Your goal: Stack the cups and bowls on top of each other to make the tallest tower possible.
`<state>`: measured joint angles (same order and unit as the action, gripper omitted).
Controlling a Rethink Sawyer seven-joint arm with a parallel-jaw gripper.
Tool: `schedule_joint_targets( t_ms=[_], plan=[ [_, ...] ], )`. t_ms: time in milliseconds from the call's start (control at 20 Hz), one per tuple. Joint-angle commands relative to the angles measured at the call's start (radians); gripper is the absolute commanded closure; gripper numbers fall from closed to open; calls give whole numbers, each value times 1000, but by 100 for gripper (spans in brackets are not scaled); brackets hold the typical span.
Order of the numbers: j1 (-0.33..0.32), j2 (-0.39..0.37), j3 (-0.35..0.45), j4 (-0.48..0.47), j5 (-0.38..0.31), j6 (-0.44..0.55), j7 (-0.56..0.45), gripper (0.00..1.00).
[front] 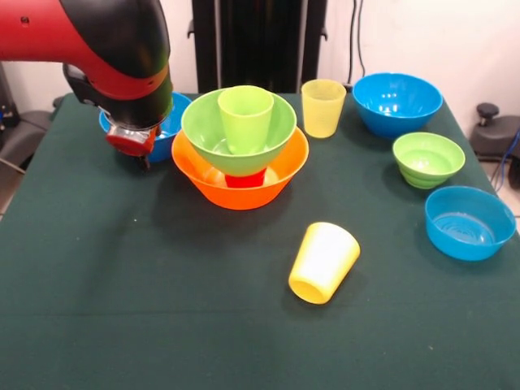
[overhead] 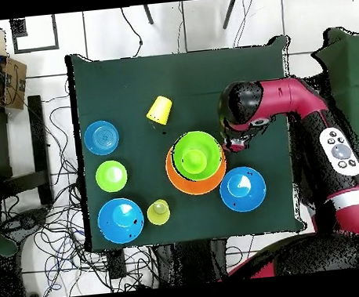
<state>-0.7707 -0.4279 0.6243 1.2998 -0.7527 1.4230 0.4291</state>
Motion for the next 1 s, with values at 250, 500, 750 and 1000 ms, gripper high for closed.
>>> schedule_joint_targets(
  t_ms=[250,500,750,1000],
  plan=[
    [14,27,-14,29,-111,-30,-241,0],
    [-6,33,-16,66,-124,-76,-231,0],
    [-10,29,-32,92,-131,-97,-168,0],
    [-22,30,-35,121,-132,-128,-108,0]
  ],
)
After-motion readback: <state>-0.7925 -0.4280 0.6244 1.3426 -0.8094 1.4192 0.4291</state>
